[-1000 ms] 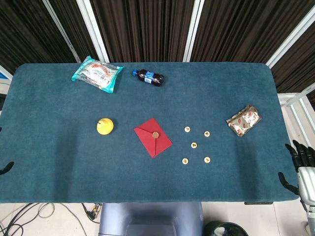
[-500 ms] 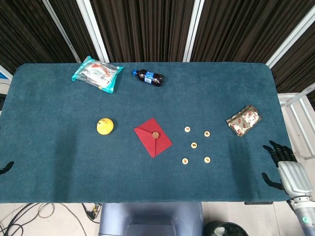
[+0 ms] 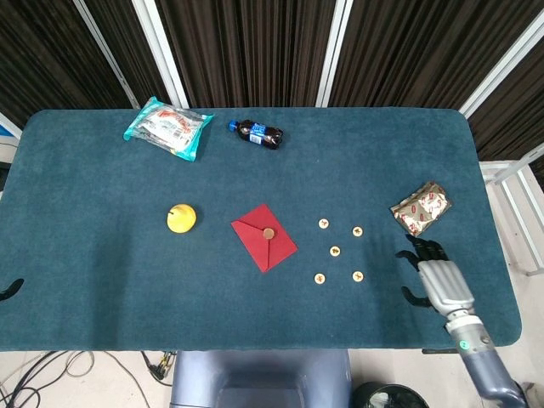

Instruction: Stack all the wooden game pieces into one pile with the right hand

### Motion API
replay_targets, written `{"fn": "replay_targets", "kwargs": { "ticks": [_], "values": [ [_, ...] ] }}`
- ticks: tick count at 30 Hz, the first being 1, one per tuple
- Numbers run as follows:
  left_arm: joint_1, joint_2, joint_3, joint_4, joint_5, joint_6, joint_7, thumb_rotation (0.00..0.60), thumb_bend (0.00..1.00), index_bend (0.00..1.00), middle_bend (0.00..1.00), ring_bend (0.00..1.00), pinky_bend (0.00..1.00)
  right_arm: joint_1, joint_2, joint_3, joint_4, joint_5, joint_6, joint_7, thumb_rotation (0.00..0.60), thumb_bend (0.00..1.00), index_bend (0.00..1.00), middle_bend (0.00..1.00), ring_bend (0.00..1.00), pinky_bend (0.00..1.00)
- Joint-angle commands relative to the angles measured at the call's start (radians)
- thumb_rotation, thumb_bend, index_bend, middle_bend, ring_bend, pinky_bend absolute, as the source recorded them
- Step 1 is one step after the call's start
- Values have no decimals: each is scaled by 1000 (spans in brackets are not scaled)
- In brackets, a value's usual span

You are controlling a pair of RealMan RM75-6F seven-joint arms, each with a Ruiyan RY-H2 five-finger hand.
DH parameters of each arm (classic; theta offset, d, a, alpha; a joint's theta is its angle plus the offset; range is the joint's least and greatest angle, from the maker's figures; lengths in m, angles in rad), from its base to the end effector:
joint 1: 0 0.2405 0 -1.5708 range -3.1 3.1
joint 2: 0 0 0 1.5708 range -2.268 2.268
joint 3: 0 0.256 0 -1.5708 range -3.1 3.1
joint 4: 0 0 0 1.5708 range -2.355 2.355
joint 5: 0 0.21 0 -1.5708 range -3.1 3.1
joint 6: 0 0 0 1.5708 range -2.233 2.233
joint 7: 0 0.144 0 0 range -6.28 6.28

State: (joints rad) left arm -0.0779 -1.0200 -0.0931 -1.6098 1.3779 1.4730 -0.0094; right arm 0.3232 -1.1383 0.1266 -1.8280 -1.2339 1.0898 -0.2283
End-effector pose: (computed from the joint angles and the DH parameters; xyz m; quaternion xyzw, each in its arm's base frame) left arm -0.3309 0.1873 0.2046 -0.5610 -0.3772 -0.3546 0.6460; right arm -0.2495 -0.2467 0.0986 0.6596 -0.4661 0.3291 0.4892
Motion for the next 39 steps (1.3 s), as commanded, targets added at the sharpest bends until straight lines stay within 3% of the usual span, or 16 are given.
{"fn": "replay_targets", "kwargs": {
  "ticks": [1,7,15,29,39],
  "values": [
    [0,0,0,0,1,0,0,600,142,80,7,0,0,55,-60,38,32,60,-26,-55,600,416,286,0,0,17],
    [3,0,-1,-2,-1,3,-4,600,142,80,6,0,0,157,-154,101,139,186,-87,-115,600,416,287,0,0,17],
    [6,2,-6,0,-8,5,-18,600,142,80,6,0,0,259,-256,144,303,307,-139,-163,600,416,300,0,0,17],
    [7,5,-10,-3,-21,-2,-17,600,143,79,5,0,0,363,-393,126,530,457,-215,-225,600,417,359,0,0,17],
    [6,6,-13,-3,-28,-7,-21,600,144,79,5,0,0,382,-461,120,615,462,-227,-192,600,416,387,0,0,17]
  ]
}}
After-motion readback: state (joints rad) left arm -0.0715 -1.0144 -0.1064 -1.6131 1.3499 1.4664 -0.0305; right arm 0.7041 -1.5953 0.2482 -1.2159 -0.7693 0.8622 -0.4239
